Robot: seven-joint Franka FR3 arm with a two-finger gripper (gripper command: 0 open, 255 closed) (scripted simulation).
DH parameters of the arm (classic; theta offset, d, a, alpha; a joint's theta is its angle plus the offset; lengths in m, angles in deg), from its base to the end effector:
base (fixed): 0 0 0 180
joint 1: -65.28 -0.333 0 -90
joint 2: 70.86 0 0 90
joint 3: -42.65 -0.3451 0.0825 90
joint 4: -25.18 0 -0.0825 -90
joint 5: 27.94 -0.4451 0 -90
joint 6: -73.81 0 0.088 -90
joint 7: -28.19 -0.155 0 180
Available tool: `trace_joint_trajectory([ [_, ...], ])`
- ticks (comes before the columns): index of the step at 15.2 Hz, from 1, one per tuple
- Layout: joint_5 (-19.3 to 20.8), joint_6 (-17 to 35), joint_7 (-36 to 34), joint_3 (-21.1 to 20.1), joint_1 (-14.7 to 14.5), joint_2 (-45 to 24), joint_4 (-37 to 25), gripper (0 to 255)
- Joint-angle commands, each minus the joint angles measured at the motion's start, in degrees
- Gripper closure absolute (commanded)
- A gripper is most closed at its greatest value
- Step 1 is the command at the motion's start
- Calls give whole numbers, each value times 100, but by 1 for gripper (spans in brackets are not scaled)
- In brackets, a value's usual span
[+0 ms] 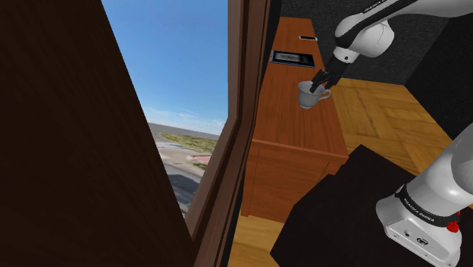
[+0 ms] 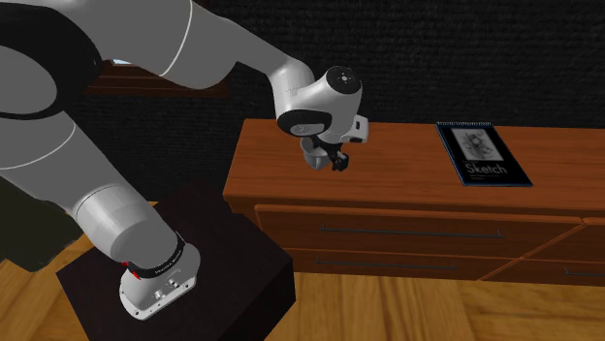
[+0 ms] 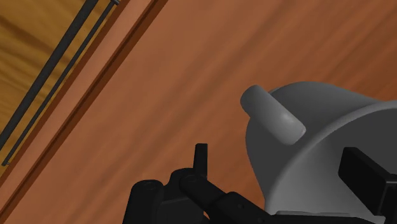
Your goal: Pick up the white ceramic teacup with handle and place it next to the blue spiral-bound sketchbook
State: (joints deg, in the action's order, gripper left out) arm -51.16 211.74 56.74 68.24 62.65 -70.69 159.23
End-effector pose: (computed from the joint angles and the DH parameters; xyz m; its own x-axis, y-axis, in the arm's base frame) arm 0.5219 -0.2045 0.2830 0.9644 -0.2110 0.1597 -0.1698 -0.9563 -0.2379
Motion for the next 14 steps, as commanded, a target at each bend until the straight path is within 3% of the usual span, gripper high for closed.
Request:
trace_joint_trajectory([
  [1, -26, 27, 22, -2, -2, -21, 9, 0],
  [6, -26, 26, 22, -2, -2, -20, 9, 0],
  [7, -26, 26, 22, -2, -2, -20, 9, 255],
  [14, -26, 27, 22, -2, -2, -20, 10, 255],
])
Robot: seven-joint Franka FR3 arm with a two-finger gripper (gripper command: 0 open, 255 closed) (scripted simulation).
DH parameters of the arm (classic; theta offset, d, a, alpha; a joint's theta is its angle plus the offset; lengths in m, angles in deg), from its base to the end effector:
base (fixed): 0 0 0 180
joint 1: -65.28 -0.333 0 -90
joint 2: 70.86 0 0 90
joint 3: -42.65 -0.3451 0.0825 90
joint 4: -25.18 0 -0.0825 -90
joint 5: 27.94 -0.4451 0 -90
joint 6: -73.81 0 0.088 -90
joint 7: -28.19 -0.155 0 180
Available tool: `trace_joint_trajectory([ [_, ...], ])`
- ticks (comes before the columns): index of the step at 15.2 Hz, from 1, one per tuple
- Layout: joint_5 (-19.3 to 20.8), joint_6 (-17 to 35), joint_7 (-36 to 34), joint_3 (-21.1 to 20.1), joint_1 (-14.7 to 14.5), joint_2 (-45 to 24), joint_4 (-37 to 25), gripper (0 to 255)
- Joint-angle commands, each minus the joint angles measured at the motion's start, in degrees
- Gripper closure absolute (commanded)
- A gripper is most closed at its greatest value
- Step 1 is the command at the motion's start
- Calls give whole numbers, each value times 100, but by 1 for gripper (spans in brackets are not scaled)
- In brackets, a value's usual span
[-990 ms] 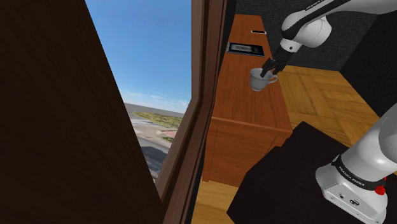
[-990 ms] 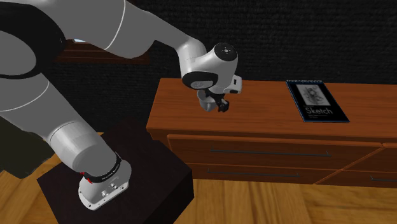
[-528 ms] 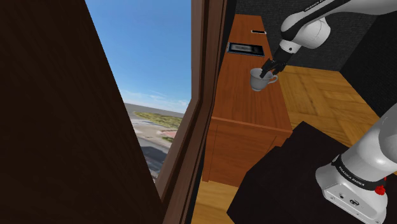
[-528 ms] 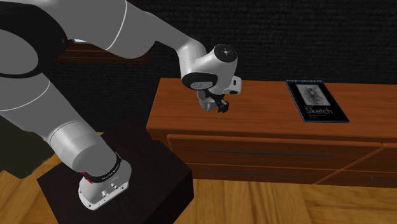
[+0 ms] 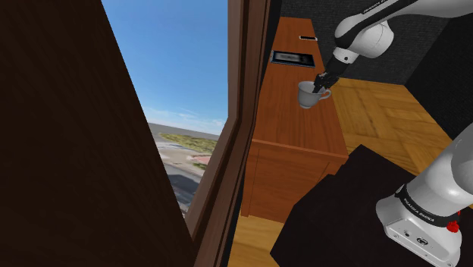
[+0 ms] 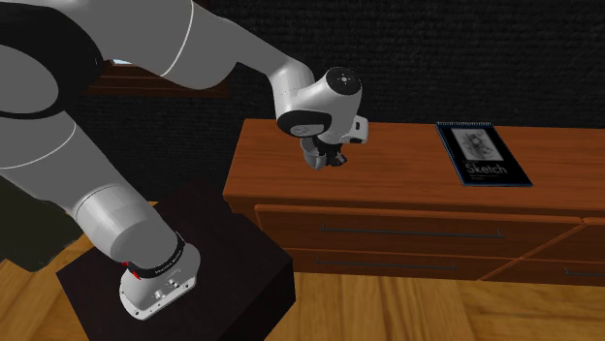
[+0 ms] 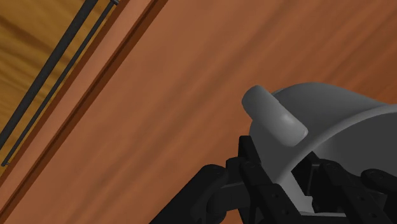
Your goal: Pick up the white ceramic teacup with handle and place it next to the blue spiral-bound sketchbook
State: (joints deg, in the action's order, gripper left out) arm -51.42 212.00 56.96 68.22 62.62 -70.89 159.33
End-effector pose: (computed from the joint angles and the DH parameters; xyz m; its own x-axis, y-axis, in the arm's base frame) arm 0.5218 -0.2042 0.2808 0.9643 -0.2109 0.1600 -0.1696 -0.9564 -0.2379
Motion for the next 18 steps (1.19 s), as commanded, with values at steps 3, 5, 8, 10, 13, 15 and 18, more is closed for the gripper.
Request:
trace_joint_trajectory([
  [3, 67, -61, -61, 3, 3, 57, -21, 255],
  [5, 194, -188, -179, 6, 10, 169, -68, 255],
  [8, 367, -383, -343, 3, 22, 327, -148, 255],
  [10, 471, -516, -445, -3, 32, 425, -209, 255],
  [13, 610, -720, -585, -15, 48, 562, -311, 255],
  [15, 692, -858, -671, -25, 58, 646, -386, 255],
  [18, 802, -1068, -791, -42, 73, 761, -509, 255],
])
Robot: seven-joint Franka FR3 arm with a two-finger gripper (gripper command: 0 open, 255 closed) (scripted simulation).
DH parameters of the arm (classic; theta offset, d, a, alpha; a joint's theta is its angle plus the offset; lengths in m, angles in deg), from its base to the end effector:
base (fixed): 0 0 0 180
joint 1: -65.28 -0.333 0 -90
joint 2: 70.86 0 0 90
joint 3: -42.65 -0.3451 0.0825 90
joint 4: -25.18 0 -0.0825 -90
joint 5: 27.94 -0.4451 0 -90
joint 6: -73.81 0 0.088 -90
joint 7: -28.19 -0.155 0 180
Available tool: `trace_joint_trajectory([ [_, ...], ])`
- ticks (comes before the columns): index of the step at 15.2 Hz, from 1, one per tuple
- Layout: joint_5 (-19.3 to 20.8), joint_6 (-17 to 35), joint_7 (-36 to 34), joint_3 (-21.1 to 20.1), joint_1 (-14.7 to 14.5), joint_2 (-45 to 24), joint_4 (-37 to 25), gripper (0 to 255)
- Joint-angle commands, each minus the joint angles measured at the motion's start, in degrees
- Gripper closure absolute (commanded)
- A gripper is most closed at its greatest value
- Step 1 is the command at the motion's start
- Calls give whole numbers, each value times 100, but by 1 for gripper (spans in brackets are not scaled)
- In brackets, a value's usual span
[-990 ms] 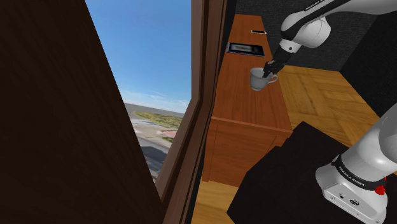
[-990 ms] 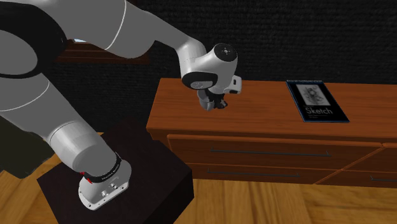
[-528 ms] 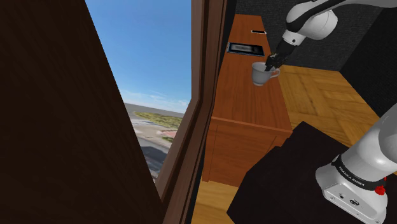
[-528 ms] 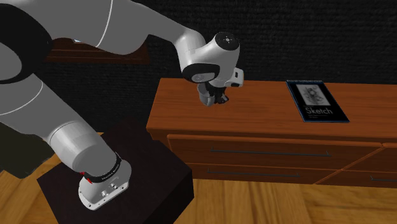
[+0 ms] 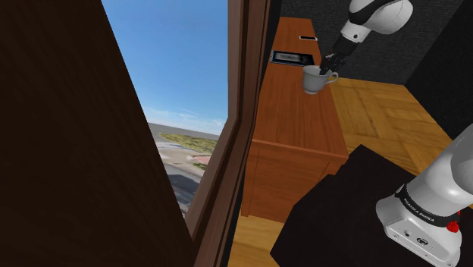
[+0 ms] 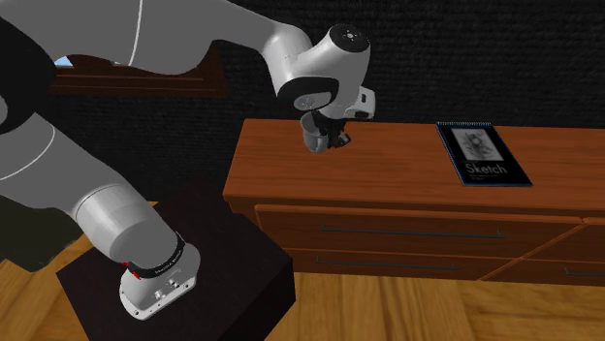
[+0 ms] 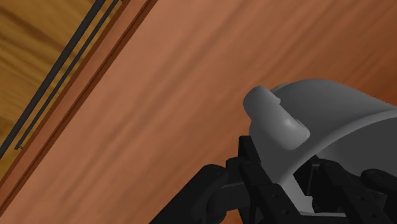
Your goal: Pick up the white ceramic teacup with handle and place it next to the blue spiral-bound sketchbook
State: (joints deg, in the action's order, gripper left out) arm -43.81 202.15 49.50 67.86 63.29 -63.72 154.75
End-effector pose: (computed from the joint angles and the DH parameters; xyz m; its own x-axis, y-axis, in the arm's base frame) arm 0.5256 -0.2057 0.3679 0.9643 -0.2111 0.1597 -0.1699 -0.9563 -0.2379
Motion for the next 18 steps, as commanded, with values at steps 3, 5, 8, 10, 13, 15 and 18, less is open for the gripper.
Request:
trace_joint_trajectory([
  [3, 136, -295, -154, -23, 19, 146, -185, 255],
  [5, 191, -438, -221, -35, 26, 207, -281, 255],
  [8, 263, -653, -314, -53, 36, 289, -434, 255],
  [10, 305, -797, -372, -64, 41, 336, -542, 255],
  [13, 360, -1014, -453, -79, 47, 397, -714, 255],
  [15, 390, -1160, -503, -89, 50, 430, -834, 255],
  [18, 299, -1247, -405, -20, 47, 205, -1105, 255],
])
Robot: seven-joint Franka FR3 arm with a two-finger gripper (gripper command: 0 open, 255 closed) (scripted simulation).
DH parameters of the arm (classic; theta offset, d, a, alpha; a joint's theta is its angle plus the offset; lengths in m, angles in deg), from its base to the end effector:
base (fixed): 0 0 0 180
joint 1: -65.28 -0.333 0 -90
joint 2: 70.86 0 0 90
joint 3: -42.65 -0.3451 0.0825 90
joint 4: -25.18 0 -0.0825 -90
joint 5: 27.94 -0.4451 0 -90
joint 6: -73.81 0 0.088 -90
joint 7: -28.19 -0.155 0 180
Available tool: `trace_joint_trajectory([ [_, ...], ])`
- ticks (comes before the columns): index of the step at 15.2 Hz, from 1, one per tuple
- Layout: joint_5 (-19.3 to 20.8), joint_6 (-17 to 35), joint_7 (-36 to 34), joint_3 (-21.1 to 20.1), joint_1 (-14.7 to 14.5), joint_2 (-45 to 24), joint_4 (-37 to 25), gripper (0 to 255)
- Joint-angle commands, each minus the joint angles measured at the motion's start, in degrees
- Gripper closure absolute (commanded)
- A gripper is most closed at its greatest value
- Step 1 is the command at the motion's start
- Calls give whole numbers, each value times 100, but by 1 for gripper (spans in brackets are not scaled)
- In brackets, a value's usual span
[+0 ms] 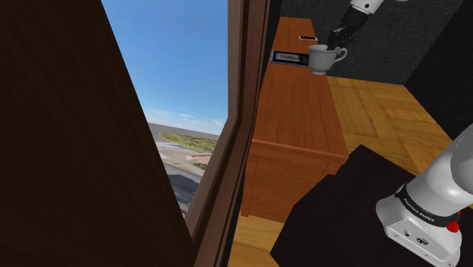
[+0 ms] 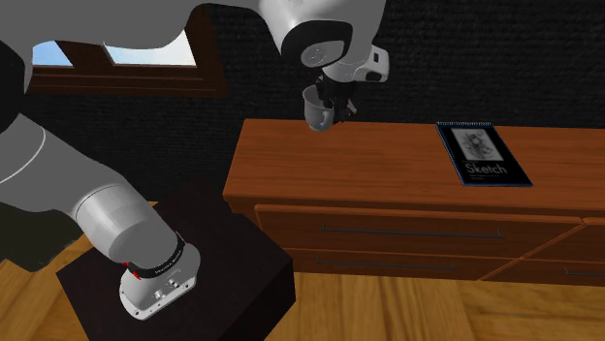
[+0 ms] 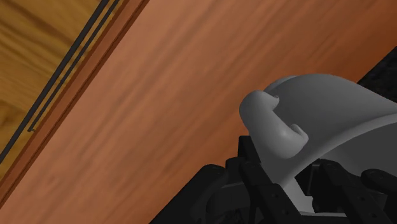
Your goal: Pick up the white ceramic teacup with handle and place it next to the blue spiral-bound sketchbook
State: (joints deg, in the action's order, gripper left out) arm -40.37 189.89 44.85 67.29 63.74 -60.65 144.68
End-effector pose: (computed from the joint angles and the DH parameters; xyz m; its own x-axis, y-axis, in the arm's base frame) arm 0.5358 -0.2121 0.4689 0.9642 -0.2114 0.1603 -0.1702 -0.9563 -0.2376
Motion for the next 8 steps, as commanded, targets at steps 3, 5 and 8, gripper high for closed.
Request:
trace_joint_trajectory([
  [3, -411, -74, 435, 227, 35, -848, -735, 255],
  [5, -677, -157, 672, 312, 109, -1360, -1204, 255],
  [8, -1074, -344, 976, 367, 310, -2142, -1979, 255],
])
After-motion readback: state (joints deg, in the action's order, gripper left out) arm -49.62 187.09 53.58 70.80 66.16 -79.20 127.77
